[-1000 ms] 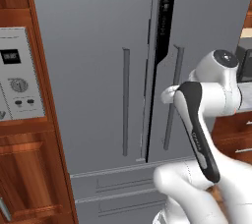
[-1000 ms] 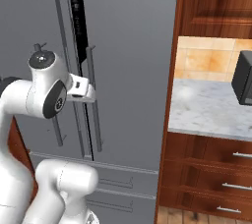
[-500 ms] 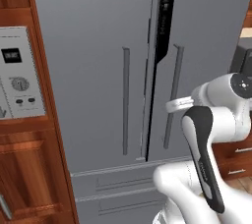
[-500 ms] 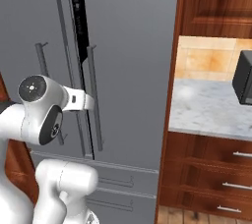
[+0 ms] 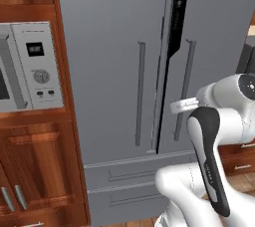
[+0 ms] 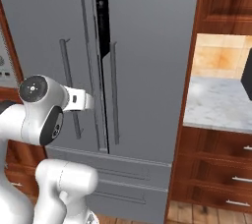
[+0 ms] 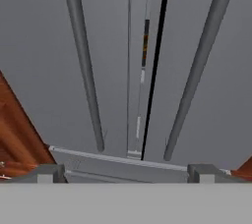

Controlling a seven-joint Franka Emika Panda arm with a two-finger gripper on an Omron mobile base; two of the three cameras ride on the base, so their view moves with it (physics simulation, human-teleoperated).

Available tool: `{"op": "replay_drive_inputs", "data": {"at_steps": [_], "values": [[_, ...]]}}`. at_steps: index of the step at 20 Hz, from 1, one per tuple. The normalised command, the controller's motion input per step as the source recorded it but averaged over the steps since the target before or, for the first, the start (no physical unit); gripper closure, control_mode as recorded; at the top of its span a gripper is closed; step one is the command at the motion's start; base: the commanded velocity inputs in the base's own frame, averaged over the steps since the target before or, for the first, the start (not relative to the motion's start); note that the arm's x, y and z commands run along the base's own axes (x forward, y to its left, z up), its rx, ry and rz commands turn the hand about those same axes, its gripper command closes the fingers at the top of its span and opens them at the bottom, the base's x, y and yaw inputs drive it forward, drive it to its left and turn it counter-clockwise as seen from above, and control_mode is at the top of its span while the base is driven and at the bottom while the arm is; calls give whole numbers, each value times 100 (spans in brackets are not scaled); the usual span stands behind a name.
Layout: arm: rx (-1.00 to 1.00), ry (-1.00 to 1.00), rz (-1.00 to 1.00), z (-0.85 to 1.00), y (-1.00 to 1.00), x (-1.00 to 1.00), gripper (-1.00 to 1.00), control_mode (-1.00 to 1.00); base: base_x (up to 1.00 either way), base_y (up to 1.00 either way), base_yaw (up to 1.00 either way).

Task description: Retrieve the peach and banana from the fridge and place them into the bowl on the dining table.

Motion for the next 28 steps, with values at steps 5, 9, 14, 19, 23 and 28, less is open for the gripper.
{"op": "replay_drive_inputs", "data": {"at_steps": [5,9,14,19,23,28], "values": [[0,0,0,0,0,0,-100,100,-7,51,0],[0,0,0,0,0,0,-100,100,-55,7,0],[0,0,0,0,0,0,-100,100,-62,0,0],[0,0,0,0,0,0,-100,100,-42,-2,0],[1,0,0,0,-14,2,-100,-100,0,-22,0],[7,0,0,0,-75,42,-100,-100,0,0,0]]}}
